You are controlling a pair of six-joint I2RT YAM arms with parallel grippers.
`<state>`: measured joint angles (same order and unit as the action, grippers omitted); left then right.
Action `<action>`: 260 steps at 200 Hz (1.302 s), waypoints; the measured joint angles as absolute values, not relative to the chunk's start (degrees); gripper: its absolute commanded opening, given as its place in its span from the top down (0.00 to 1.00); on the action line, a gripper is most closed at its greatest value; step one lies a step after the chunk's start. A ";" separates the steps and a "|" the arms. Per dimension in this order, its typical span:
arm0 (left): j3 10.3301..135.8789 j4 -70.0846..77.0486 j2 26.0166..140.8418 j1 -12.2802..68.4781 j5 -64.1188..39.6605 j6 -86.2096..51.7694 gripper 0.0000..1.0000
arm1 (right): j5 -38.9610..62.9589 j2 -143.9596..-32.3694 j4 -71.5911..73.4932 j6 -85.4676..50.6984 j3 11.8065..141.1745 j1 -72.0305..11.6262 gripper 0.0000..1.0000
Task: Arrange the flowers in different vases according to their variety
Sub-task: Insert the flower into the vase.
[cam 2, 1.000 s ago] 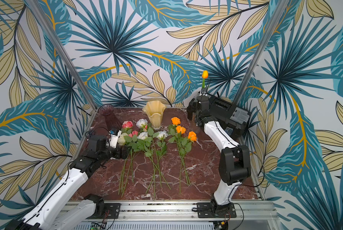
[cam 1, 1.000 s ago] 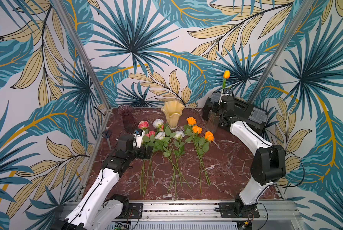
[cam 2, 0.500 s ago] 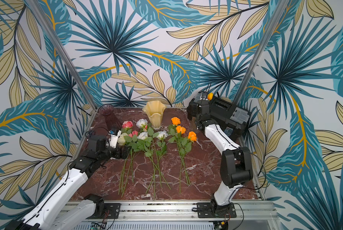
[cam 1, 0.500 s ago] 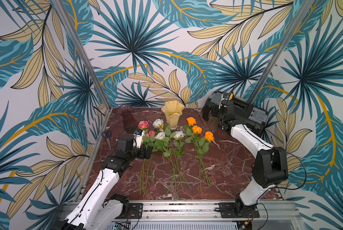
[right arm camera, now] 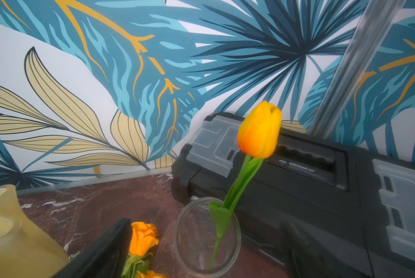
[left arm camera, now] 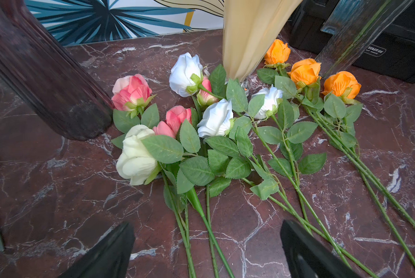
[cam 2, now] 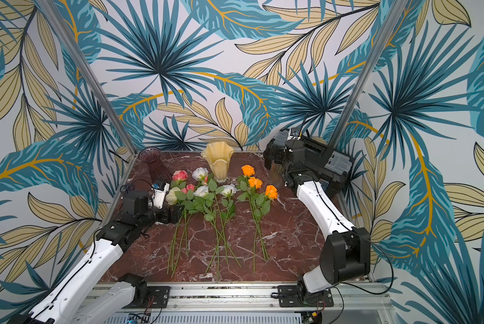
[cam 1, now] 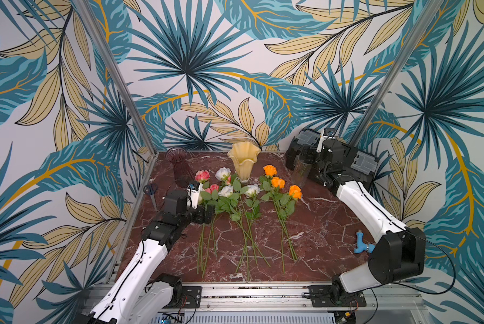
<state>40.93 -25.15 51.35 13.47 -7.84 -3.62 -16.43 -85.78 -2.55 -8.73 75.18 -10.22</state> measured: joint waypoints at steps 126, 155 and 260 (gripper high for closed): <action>40.93 -26.15 51.35 13.47 -4.82 -5.80 0.00 | -5.39 -70.72 -26.33 -12.64 66.74 -14.11 0.02; 40.93 -26.26 51.37 13.47 -4.71 -6.04 0.00 | -2.15 -69.80 -29.87 -13.65 64.62 -14.96 0.06; 40.93 -26.30 52.07 13.47 -5.19 -6.24 0.00 | 4.05 -76.71 -38.13 -20.21 57.89 -23.66 0.26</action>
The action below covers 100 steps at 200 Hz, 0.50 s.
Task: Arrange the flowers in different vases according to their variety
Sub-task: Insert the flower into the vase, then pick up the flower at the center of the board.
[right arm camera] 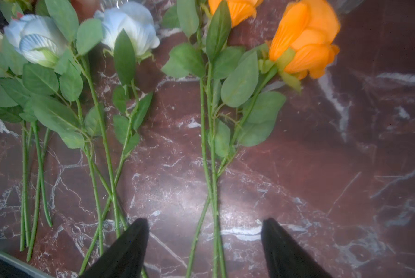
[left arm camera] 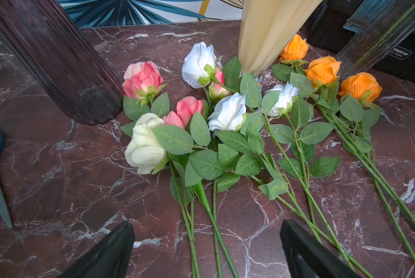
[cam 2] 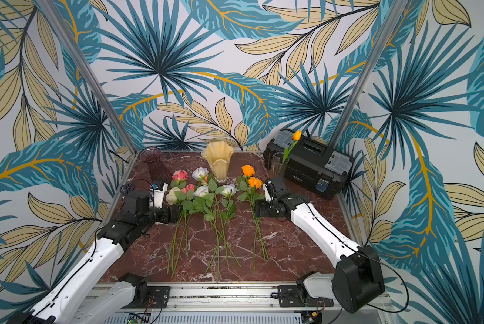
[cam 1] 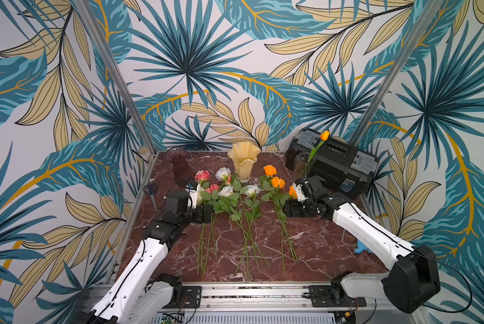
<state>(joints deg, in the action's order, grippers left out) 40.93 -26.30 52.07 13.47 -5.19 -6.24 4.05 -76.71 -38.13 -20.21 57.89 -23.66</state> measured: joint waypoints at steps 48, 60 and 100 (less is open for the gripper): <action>40.93 -26.39 52.07 13.47 -5.17 -5.93 0.00 | 4.08 -79.50 -39.31 -22.94 55.81 -26.00 0.48; 40.95 -26.39 52.07 13.47 -5.17 -5.89 0.00 | 3.79 -80.79 -39.29 -23.07 55.81 -26.24 0.50; 40.93 -26.37 52.07 13.47 -5.17 -5.80 0.00 | 1.91 -85.95 -38.63 -23.94 55.81 -26.37 0.53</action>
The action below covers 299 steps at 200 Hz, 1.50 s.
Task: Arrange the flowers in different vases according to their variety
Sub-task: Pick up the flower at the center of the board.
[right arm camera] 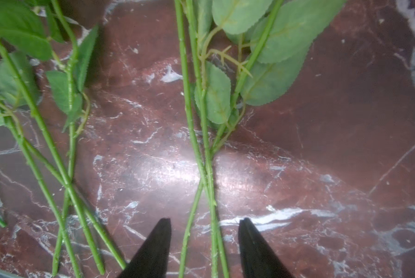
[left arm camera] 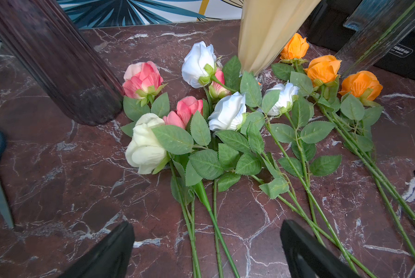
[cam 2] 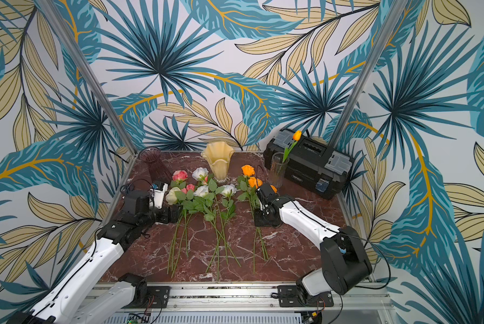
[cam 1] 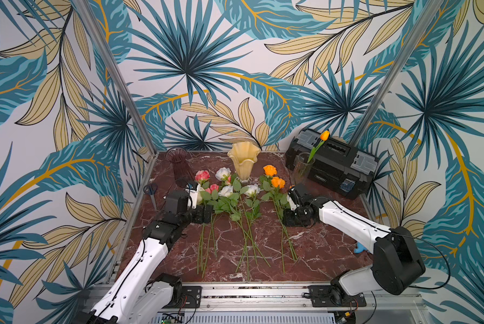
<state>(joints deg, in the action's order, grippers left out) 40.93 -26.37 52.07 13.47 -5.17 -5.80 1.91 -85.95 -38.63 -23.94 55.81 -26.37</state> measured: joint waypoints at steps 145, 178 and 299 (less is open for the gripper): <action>40.93 -26.39 52.07 13.47 -5.13 -5.76 0.00 | -0.23 -91.55 -35.42 -27.66 54.52 -27.66 0.64; 40.93 -26.41 52.07 13.47 -5.13 -5.76 0.00 | -1.58 -92.77 -35.38 -28.34 54.52 -27.92 0.64; 40.93 -26.44 52.03 13.47 -4.93 -5.56 0.00 | -5.56 -93.51 -34.98 -31.33 53.80 -28.27 0.68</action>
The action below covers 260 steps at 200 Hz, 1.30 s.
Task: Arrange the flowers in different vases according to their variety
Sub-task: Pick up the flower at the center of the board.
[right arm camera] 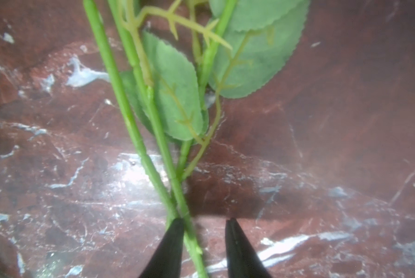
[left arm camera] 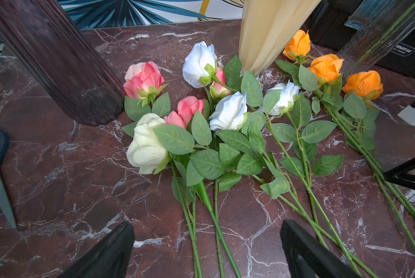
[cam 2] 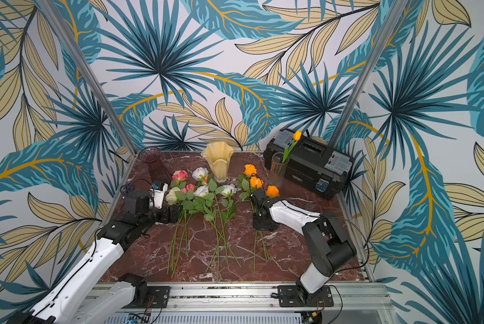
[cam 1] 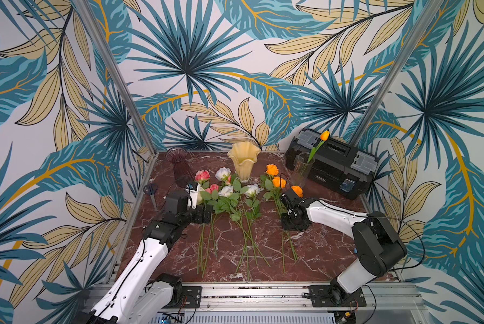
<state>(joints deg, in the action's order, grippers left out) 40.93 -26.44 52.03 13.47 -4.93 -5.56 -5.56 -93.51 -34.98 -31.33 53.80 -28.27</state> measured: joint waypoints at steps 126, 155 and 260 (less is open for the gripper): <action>40.93 -26.44 51.94 13.47 -4.89 -5.39 0.00 | -8.95 -89.78 -34.63 -33.36 50.41 -28.23 0.69; 40.93 -26.44 51.94 13.47 -4.89 -5.39 0.00 | -9.17 -90.96 -34.76 -33.41 50.57 -28.21 0.71; 40.93 -26.44 51.48 13.47 -4.71 -5.37 0.00 | -7.20 -94.02 -35.53 -31.88 53.69 -28.12 0.81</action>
